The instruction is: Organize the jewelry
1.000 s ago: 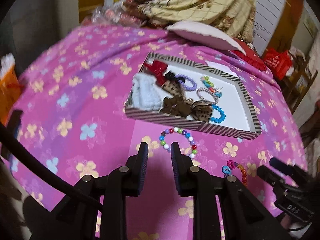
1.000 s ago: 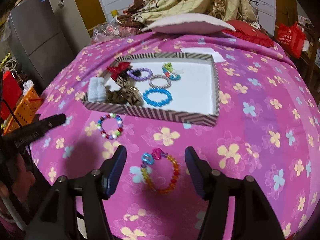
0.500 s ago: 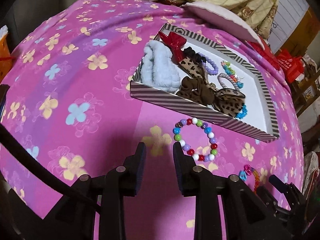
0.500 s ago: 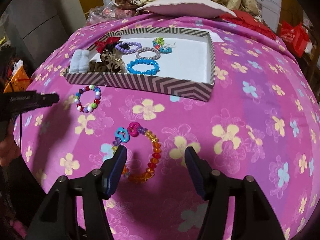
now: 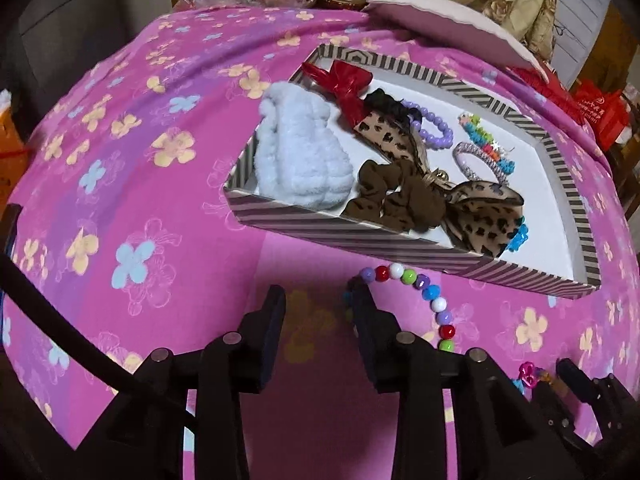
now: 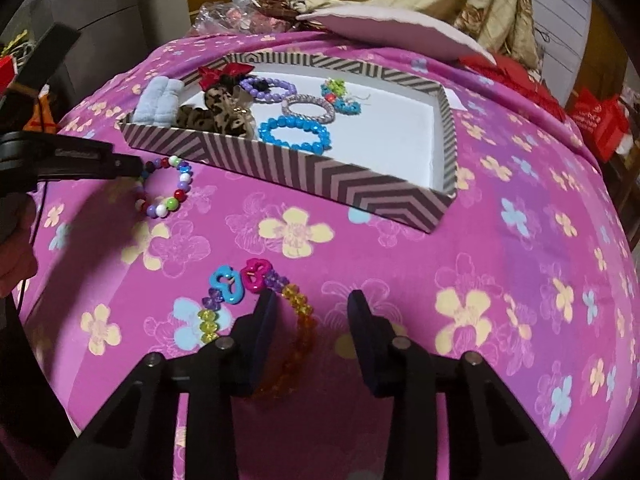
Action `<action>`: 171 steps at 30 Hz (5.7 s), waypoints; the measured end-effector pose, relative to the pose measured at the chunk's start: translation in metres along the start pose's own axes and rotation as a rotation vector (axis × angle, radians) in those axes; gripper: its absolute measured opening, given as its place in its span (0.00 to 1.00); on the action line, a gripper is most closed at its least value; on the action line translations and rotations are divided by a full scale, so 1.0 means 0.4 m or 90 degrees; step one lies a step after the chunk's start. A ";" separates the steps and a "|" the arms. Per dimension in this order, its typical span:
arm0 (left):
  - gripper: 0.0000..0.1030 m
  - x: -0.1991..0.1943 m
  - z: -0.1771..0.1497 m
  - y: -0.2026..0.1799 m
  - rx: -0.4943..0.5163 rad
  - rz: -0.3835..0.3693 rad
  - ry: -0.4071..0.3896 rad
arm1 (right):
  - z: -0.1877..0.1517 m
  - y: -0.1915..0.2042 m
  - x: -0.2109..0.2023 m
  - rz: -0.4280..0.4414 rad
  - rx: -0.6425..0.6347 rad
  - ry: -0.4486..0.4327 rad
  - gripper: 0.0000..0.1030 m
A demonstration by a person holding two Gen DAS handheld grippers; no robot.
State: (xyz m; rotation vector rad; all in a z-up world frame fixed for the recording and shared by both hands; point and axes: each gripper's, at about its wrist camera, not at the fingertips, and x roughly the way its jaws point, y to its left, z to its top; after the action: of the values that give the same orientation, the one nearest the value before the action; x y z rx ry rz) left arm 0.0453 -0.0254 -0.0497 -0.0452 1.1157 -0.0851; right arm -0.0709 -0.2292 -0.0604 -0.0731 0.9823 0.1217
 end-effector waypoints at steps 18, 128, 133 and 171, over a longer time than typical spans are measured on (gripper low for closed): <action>0.26 -0.104 0.011 -0.020 0.049 -0.093 0.002 | 0.049 -0.004 -0.125 0.020 -0.002 -0.069 0.09; 0.38 -0.182 0.090 -0.134 0.068 0.006 -0.120 | 0.285 -0.061 -0.096 -0.005 0.121 -0.096 0.69; 0.38 -0.184 0.090 -0.134 0.068 0.007 -0.120 | 0.289 -0.057 -0.098 -0.006 0.116 -0.094 0.69; 0.38 -0.168 0.102 -0.118 0.066 0.017 -0.115 | 0.294 -0.058 -0.057 -0.002 0.106 -0.072 0.71</action>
State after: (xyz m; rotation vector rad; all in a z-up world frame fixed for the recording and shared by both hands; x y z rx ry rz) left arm 0.0506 -0.0665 0.0319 0.0533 0.9303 -0.1129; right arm 0.0168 -0.2402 0.0238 0.0840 0.8761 0.0406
